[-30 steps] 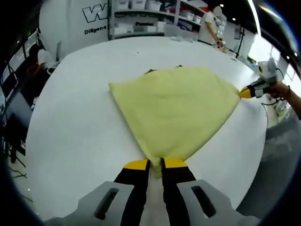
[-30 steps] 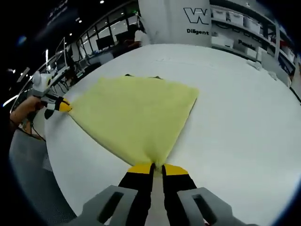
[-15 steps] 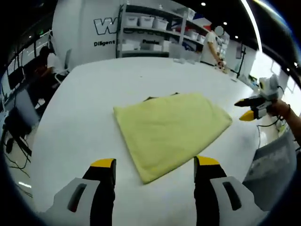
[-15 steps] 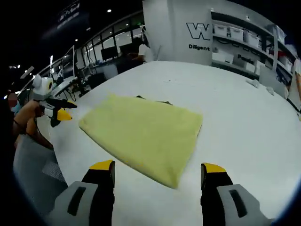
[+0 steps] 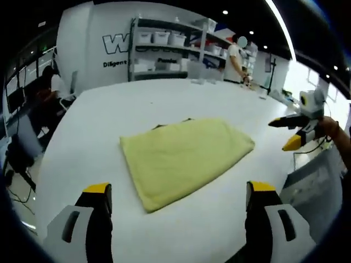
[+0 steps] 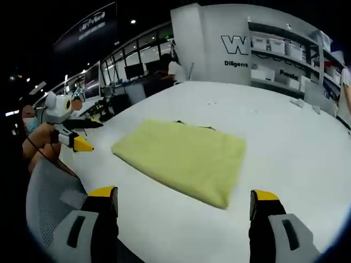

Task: Fold the garment on the visible template until the final outline fits inside the template.

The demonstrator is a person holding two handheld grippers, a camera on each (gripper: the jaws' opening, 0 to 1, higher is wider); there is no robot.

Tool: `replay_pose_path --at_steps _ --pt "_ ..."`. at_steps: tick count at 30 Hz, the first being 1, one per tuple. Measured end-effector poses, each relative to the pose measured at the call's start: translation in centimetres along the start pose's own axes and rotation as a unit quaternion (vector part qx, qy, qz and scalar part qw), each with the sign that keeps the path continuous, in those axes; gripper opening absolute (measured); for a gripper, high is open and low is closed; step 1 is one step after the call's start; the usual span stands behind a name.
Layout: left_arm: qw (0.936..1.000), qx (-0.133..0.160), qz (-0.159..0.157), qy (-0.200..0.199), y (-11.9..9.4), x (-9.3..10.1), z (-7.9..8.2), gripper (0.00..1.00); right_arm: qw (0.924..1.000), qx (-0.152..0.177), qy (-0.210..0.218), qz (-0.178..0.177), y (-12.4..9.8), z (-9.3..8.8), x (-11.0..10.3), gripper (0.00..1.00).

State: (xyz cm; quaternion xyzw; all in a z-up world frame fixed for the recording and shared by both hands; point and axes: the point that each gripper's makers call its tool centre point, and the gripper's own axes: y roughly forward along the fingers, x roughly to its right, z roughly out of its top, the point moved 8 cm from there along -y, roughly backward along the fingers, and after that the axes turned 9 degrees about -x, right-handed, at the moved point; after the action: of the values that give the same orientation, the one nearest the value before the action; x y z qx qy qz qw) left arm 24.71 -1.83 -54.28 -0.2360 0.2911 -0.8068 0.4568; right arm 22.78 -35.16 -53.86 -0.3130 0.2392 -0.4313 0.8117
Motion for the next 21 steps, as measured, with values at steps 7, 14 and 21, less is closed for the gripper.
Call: replay_pose_path --at_steps 7,14,21 --pt "0.9999 -0.01 0.005 0.007 -0.19 0.41 -0.45 0.99 1.0 0.007 0.007 -0.001 -0.33 -0.13 -0.16 0.99" --pt "0.9998 -0.015 0.012 0.005 -0.38 0.22 -0.73 0.99 0.9999 0.006 0.008 -0.002 -0.22 -0.17 -0.02 0.99" --pt "0.9996 -0.023 0.016 0.005 -0.43 -0.13 -0.94 0.99 1.0 0.0 0.005 -0.002 -0.06 -0.25 0.14 0.99"
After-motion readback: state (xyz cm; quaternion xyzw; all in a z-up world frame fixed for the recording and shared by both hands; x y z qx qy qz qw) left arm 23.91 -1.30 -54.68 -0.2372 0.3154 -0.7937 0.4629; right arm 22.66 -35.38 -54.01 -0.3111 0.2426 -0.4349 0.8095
